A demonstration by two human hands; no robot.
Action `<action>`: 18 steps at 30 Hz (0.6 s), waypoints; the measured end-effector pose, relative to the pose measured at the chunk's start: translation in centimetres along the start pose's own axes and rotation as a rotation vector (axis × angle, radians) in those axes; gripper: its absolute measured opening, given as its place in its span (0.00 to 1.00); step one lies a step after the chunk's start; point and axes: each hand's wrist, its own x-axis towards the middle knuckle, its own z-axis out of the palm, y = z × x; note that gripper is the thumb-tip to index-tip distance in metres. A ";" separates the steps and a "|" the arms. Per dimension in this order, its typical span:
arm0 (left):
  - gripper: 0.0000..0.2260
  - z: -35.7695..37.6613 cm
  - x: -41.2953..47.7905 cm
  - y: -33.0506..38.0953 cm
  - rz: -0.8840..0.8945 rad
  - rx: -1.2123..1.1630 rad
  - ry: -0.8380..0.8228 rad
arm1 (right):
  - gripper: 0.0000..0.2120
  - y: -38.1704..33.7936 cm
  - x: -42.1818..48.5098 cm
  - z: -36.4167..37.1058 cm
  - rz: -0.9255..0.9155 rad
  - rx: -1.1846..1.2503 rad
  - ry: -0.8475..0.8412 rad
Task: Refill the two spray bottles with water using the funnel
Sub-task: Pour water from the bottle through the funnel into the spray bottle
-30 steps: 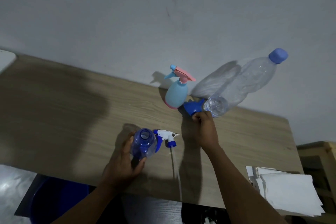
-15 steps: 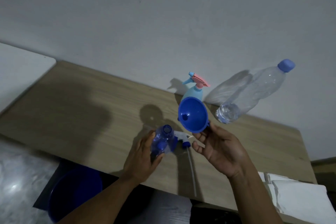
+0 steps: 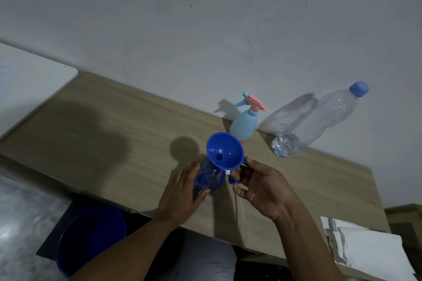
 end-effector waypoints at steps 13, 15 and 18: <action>0.35 0.1 0.0 -0.1 0.006 -0.065 0.012 | 0.06 0.9 0.0 0.2 -0.108 -0.143 0.094; 0.35 0.2 0.0 -0.2 0.012 -0.076 0.012 | 0.06 1.0 0.0 0.1 -0.117 -0.159 0.105; 0.36 0.3 0.0 -0.4 -0.027 -0.090 -0.017 | 0.07 1.0 -0.3 -0.3 -0.116 -0.156 0.129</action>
